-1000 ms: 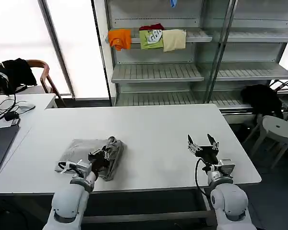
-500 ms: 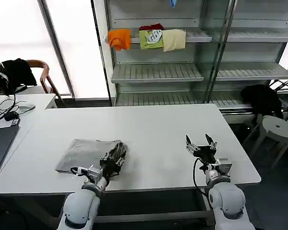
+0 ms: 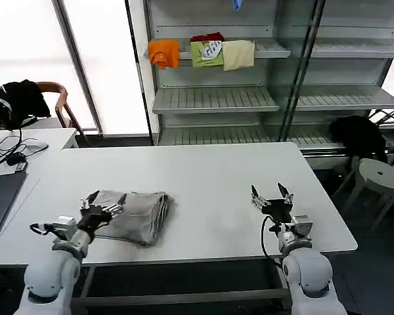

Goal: Fold and organize the clothes.

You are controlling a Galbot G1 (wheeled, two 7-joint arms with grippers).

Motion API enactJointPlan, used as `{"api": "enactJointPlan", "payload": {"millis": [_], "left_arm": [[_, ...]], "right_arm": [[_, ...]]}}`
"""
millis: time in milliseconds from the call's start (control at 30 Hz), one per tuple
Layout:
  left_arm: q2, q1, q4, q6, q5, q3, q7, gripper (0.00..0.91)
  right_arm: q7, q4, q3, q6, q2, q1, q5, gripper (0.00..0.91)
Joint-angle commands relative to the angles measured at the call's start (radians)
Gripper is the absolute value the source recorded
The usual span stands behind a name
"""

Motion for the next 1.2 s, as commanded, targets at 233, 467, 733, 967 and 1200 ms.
{"api": "enactJointPlan", "payload": {"millis": [233,467,733,967,1200], "left_arm": [[0.073,-0.028,0.229,-0.001,-0.099,-0.102,0.017,0.907],[0.066,-0.027,0.250,-0.010,-0.088,-0.095,0.035,0.907],[0.055,-0.024,0.256,-0.017,-0.090,-0.084,0.059,0.161],[0.045,-0.008,0.243,-0.020,-0.090,-0.078,0.090,0.020],[0.036,-0.007,0.238,-0.015,-0.098,-0.072,0.107,0.020]], "right_arm": [[0.004,0.006,-0.008,-0.004,-0.003,-0.004,-0.012,0.907],[0.010,0.012,-0.011,-0.004,0.000,-0.010,-0.013,0.907],[0.014,0.015,-0.020,-0.004,0.011,-0.015,-0.016,0.907],[0.016,0.018,-0.016,-0.002,0.009,-0.018,-0.015,0.907],[0.018,0.021,-0.016,-0.001,0.010,-0.019,-0.014,0.907]]}}
